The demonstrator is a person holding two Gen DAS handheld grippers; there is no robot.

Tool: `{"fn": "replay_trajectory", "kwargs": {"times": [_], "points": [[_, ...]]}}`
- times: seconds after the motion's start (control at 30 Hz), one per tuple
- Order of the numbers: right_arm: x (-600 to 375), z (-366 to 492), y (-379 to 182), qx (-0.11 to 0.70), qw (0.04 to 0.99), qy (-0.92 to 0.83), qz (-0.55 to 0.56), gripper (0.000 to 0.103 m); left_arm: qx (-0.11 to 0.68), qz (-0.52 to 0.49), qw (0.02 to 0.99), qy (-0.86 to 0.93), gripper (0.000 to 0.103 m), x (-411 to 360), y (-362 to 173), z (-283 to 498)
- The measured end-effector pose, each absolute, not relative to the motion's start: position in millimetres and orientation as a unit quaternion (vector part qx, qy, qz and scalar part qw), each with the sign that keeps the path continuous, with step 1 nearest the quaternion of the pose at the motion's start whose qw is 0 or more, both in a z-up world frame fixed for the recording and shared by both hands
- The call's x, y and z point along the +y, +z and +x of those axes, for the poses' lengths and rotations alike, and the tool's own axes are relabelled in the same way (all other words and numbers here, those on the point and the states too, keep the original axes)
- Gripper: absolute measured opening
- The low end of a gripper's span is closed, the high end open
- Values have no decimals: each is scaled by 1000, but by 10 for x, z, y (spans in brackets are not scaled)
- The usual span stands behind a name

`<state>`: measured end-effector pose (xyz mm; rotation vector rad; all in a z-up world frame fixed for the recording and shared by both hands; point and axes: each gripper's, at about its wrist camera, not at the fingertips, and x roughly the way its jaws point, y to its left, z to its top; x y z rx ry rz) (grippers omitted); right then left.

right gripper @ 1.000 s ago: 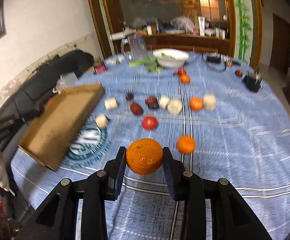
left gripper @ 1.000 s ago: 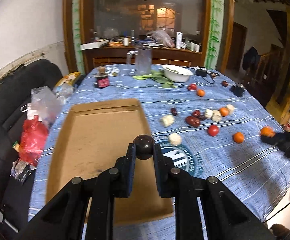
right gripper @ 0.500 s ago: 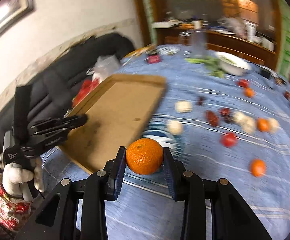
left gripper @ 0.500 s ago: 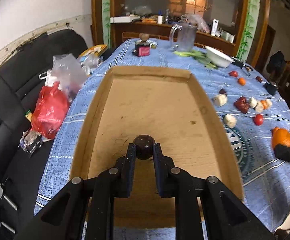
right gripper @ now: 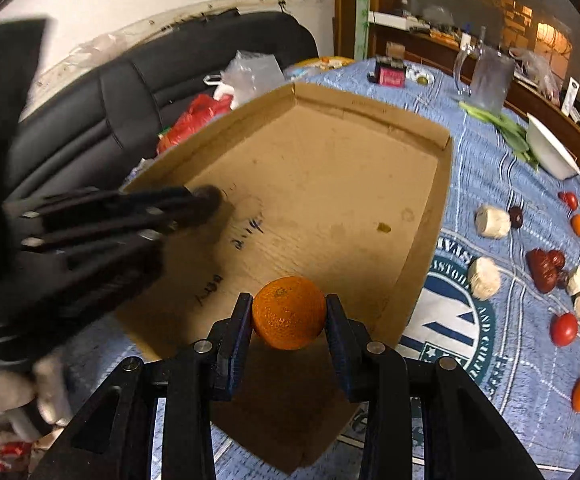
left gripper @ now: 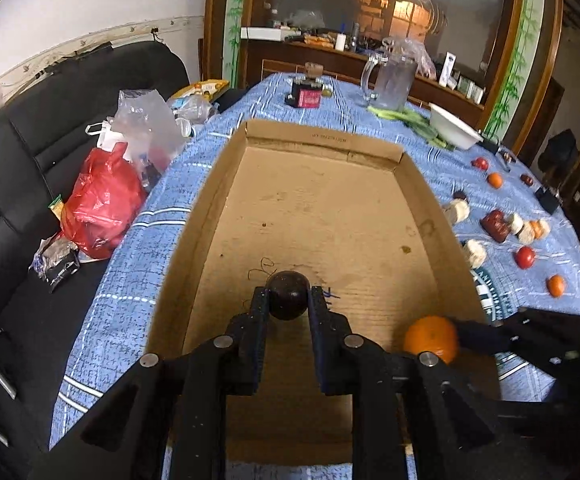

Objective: Organize fruits
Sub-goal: 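Open the left tool dropping the dark fruit while the right tool releases the orange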

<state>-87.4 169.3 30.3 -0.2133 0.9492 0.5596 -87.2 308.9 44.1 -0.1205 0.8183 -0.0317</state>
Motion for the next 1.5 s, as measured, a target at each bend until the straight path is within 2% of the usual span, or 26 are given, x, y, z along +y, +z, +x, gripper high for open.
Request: {"fn": "replay_trajectory", "kwargs": {"times": [0.07,0.13,0.17,0.23,0.3,0.5,0.6,0.77,0.97,1.2,1.5], "points": [[1686,-896,307,446,849,262,-102,40,385,-64,921,-16,33,3100,519,-945],[1704,-907,319,449,848,264,-98,40,373,-68,925,-13,50,3117,597,-1009],[1696,-918,337,447,849,266,-93,42,364,-73,929,-12,52,3127,658,-1064],[1652,-977,416,436,854,271,-84,56,352,-83,932,-9,57,3157,745,-1149],[1575,-1060,528,418,864,269,-80,60,344,-93,934,-6,58,3202,816,-1219],[1175,-1340,822,378,889,250,-63,60,333,-126,934,1,60,3285,997,-1426],[864,-1444,927,364,902,228,-35,68,332,-137,933,-8,62,3212,1070,-1519],[303,-1549,949,371,907,196,41,69,330,-120,936,-39,64,2913,1197,-1615],[-185,-1614,860,374,909,163,88,69,318,-83,942,-67,74,2496,1282,-1652],[-678,-1516,675,379,909,129,118,69,361,-54,925,-108,76,1937,935,-1457],[-1888,-1241,461,393,900,37,185,68,398,-7,903,-164,76,1308,619,-1251]]}}
